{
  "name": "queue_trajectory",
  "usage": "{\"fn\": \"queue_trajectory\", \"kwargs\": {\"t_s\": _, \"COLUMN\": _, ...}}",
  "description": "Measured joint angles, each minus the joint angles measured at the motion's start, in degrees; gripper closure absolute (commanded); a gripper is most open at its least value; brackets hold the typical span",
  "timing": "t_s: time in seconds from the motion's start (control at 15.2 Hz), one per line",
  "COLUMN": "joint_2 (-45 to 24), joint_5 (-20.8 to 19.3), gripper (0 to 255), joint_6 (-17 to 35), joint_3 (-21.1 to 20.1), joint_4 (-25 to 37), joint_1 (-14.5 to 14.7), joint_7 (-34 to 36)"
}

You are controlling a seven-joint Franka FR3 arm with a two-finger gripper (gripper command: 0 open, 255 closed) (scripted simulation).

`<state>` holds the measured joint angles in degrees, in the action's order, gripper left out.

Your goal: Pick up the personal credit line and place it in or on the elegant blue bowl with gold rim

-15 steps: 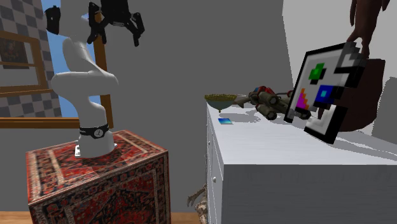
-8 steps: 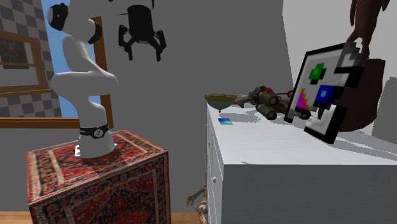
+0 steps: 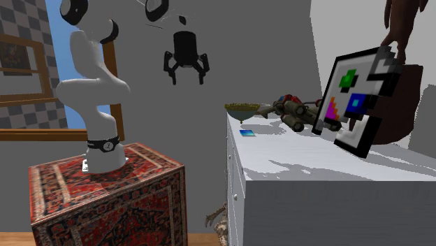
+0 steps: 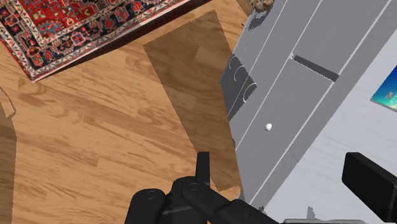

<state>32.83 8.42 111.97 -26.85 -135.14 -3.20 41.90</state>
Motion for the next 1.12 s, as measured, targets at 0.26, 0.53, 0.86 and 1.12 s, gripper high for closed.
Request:
{"fn": "queue_trajectory", "kwargs": {"t_s": 0.26, "joint_2": -7.0, "joint_5": -1.3, "gripper": 0, "joint_6": 3.5, "joint_3": -6.7, "joint_4": 2.8, "joint_1": -2.2, "joint_7": 9.8}}
{"fn": "queue_trajectory", "kwargs": {"t_s": 0.53, "joint_2": -16.5, "joint_5": -5.7, "gripper": 0, "joint_6": 6.7, "joint_3": -14.4, "joint_4": 7.5, "joint_1": -5.3, "joint_7": 21.6}}
{"fn": "queue_trajectory", "kwargs": {"t_s": 0.86, "joint_2": -32.1, "joint_5": -17.6, "gripper": 0, "joint_6": 7.9, "joint_3": -21.8, "joint_4": 15.6, "joint_1": -7.8, "joint_7": 38.7}}
{"fn": "queue_trajectory", "kwargs": {"t_s": 1.12, "joint_2": -45.6, "joint_5": -28.7, "gripper": 0, "joint_6": 5.9, "joint_3": -21.8, "joint_4": 23.9, "joint_1": -3.9, "joint_7": 51.8}}
